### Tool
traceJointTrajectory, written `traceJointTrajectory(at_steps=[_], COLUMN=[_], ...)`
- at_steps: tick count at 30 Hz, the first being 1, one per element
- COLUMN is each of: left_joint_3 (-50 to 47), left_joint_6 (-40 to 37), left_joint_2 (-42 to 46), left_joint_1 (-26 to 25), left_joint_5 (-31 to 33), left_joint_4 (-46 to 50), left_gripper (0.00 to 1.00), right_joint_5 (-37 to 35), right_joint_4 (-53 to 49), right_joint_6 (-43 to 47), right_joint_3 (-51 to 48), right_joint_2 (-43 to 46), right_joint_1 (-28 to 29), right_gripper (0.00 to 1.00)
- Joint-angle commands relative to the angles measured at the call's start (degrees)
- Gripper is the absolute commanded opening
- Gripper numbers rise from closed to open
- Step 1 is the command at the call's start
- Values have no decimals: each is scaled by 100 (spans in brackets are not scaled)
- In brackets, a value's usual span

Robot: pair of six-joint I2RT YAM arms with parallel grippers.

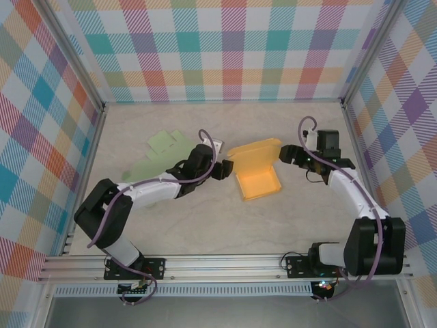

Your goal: Fold the paper box

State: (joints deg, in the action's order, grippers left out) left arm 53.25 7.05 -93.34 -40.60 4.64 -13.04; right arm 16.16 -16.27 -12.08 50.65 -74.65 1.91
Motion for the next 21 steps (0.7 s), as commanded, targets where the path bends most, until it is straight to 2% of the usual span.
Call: traceJointTrajectory(at_steps=[1, 12, 15, 18, 21], left_joint_3=[245, 342, 396, 451, 492], left_joint_6=[-492, -496, -498, -515, -521], left_joint_2=[-217, -525, -584, -640, -672], left_joint_1=[43, 105, 129, 131, 131], left_joint_5=[-526, -606, -623, -656, -710], left_joint_4=[-299, -401, -384, -336, -297], left_gripper=[69, 58, 51, 48, 42], right_joint_5=[630, 1214, 1389, 1442, 1534], right_joint_4=[291, 787, 913, 911, 898], right_joint_6=[705, 1417, 1488, 1524, 1567], right_joint_3=[279, 554, 649, 773, 845], right_joint_2=[-363, -1307, -1556, -1764, -1880], right_joint_1=[25, 27, 21, 19, 19], right_gripper=[79, 76, 76, 75, 74])
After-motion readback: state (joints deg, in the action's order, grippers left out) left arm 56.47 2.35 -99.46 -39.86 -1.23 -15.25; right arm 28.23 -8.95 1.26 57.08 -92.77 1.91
